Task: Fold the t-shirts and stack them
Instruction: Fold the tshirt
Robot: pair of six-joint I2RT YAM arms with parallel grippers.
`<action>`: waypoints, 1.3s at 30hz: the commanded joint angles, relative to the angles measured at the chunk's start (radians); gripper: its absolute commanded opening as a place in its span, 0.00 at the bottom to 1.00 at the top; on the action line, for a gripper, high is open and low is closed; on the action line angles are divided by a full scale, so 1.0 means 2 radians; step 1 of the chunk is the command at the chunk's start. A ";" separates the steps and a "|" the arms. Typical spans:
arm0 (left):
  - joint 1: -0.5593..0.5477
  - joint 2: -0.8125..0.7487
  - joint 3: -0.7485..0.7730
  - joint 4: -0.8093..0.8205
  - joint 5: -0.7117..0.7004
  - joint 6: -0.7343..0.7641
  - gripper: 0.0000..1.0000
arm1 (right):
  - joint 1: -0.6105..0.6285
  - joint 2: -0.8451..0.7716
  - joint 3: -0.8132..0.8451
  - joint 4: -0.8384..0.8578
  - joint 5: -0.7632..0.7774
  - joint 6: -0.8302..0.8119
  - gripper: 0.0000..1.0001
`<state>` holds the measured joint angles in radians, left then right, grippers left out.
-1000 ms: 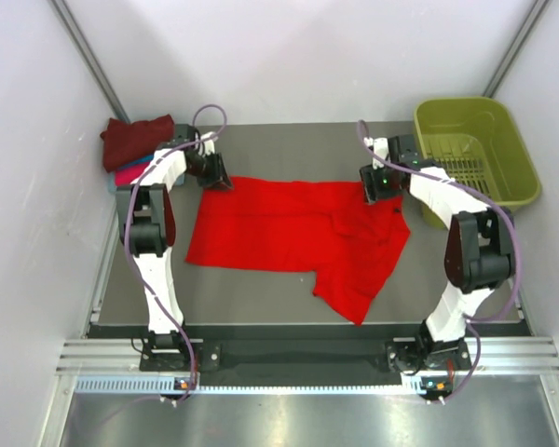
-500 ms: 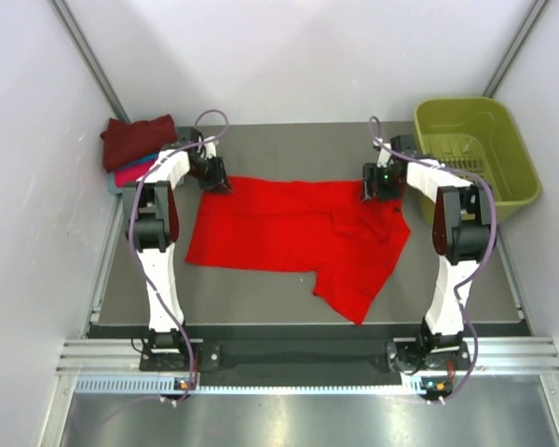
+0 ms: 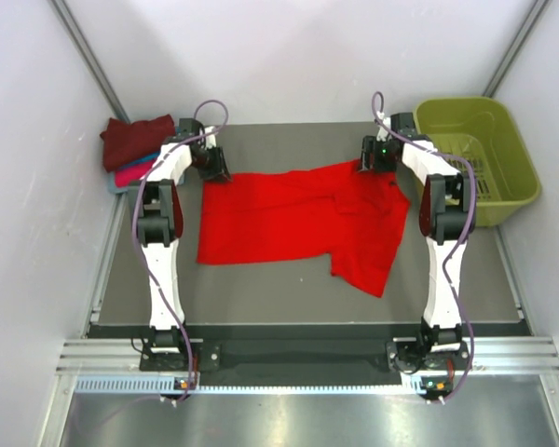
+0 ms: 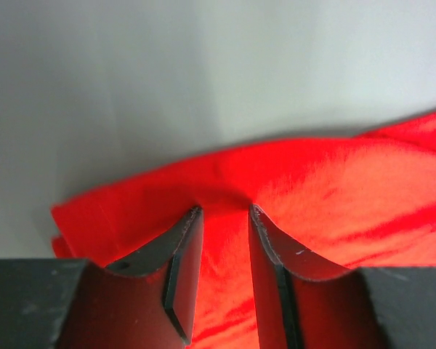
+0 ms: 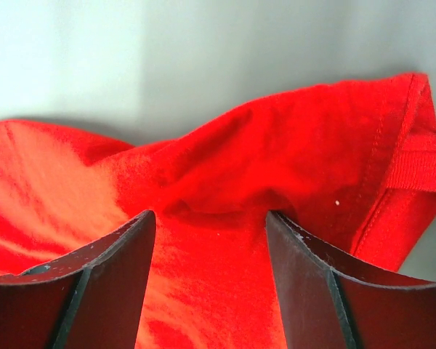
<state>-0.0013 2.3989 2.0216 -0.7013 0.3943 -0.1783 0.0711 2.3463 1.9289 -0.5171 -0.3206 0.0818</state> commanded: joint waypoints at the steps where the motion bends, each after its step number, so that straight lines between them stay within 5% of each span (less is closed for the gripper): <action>1: 0.002 0.059 0.020 0.015 -0.074 0.022 0.38 | 0.007 0.035 0.037 -0.002 0.001 0.008 0.63; 12: -0.018 0.086 0.064 0.009 -0.066 0.021 0.40 | 0.014 0.005 -0.008 -0.001 -0.003 0.017 0.64; 19: -0.035 -0.004 0.074 0.039 -0.164 0.032 0.44 | 0.014 -0.029 -0.036 0.007 -0.006 0.011 0.64; 29: 0.014 -0.129 -0.055 0.026 -0.178 0.046 0.47 | 0.017 -0.034 -0.037 0.009 -0.002 0.005 0.64; 39: 0.020 -0.104 -0.094 -0.011 -0.100 0.034 0.47 | 0.018 -0.038 -0.037 0.010 -0.004 0.003 0.64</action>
<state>0.0551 2.1712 1.8511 -0.6937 0.1177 -0.1017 0.0853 2.3234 1.8782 -0.4564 -0.3183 0.0940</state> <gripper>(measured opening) 0.473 0.641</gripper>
